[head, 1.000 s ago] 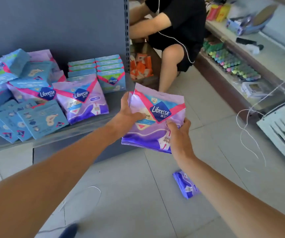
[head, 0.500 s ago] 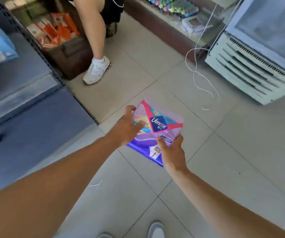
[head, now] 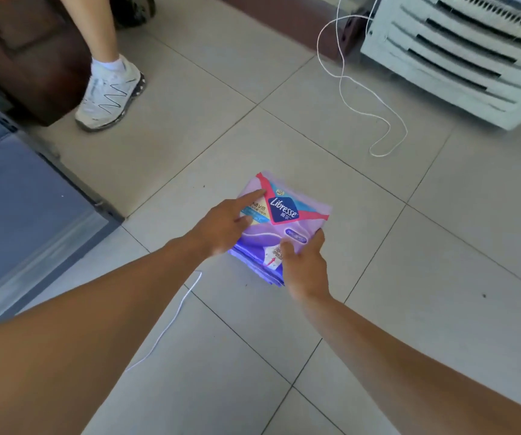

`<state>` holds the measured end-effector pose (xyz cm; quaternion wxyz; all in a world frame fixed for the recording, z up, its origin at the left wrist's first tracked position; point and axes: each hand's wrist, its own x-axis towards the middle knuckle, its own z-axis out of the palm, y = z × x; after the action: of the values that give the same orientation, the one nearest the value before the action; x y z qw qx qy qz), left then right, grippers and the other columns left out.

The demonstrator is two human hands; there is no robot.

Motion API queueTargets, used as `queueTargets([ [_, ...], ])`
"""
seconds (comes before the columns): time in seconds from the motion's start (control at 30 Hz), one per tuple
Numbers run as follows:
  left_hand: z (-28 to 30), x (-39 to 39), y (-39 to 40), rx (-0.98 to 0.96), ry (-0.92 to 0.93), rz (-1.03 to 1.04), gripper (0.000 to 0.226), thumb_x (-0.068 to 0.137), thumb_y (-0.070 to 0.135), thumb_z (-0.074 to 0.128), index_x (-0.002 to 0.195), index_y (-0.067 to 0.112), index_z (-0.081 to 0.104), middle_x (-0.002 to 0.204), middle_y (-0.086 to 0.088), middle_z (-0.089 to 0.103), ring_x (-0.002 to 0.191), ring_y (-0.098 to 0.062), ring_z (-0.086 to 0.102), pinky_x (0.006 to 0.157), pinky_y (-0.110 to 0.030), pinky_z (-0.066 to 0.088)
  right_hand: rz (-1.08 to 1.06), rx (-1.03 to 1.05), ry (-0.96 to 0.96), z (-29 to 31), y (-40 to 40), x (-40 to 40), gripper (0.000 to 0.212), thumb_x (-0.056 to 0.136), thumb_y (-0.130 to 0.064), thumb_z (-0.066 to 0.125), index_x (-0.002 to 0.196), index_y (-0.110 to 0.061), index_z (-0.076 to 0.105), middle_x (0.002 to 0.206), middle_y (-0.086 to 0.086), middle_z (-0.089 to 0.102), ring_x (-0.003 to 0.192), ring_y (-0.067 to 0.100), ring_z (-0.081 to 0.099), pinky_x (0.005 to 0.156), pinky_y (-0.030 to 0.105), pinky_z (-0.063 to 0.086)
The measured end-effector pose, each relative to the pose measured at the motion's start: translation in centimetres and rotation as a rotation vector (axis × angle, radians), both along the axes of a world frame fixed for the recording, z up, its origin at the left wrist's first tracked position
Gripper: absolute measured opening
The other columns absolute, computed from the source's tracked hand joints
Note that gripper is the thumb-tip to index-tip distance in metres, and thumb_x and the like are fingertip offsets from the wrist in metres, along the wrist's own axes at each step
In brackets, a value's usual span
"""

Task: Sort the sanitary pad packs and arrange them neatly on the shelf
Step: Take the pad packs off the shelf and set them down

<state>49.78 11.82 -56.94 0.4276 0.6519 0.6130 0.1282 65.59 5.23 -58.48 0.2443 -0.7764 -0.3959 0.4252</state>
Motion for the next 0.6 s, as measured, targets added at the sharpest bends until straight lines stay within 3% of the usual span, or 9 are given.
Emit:
queueTargets([
  [0.27, -9.5, 0.1, 2.2, -0.010, 0.118, -0.176, 0.053, 0.103, 0.009, 0.038, 0.149, 0.036, 0.035, 0.140, -0.008, 0.044, 0.125, -0.024, 0.046, 0.098, -0.025, 0.039, -0.003, -0.050, -0.015, -8.4, 0.5, 0.3, 0.069, 0.098, -0.033, 0.051, 0.150, -0.008, 0.015, 0.129, 0.019, 0.057, 0.115, 0.038, 0.057, 0.094, 0.040, 0.048],
  [0.37, -9.8, 0.3, 2.8, 0.002, 0.126, -0.179, 0.054, 0.102, 0.009, 0.037, 0.149, 0.036, 0.034, 0.140, -0.009, 0.043, 0.126, -0.026, 0.046, 0.102, -0.031, 0.042, 0.003, -0.056, 0.004, -8.8, 0.8, 0.6, 0.069, 0.098, -0.036, 0.050, 0.151, -0.011, 0.013, 0.131, 0.016, 0.056, 0.116, 0.037, 0.057, 0.094, 0.040, 0.048],
  [0.53, -8.2, 0.4, 3.1, -0.011, 0.216, -0.188, 0.059, 0.102, 0.005, 0.037, 0.152, 0.035, 0.028, 0.144, -0.010, 0.038, 0.128, -0.026, 0.043, 0.100, -0.028, 0.039, 0.035, -0.108, 0.081, -7.9, 1.8, 0.9, 0.073, 0.097, -0.037, 0.055, 0.153, -0.018, 0.013, 0.137, 0.010, 0.055, 0.118, 0.032, 0.059, 0.098, 0.043, 0.049],
  [0.6, -7.5, 0.3, 3.1, -0.017, 0.230, -0.183, 0.059, 0.102, 0.006, 0.037, 0.152, 0.036, 0.025, 0.146, -0.010, 0.035, 0.128, -0.027, 0.043, 0.100, -0.031, 0.042, 0.054, -0.134, 0.119, -7.5, 2.2, 0.9, 0.074, 0.098, -0.032, 0.055, 0.154, -0.018, 0.010, 0.139, 0.007, 0.053, 0.120, 0.030, 0.058, 0.096, 0.037, 0.050],
])
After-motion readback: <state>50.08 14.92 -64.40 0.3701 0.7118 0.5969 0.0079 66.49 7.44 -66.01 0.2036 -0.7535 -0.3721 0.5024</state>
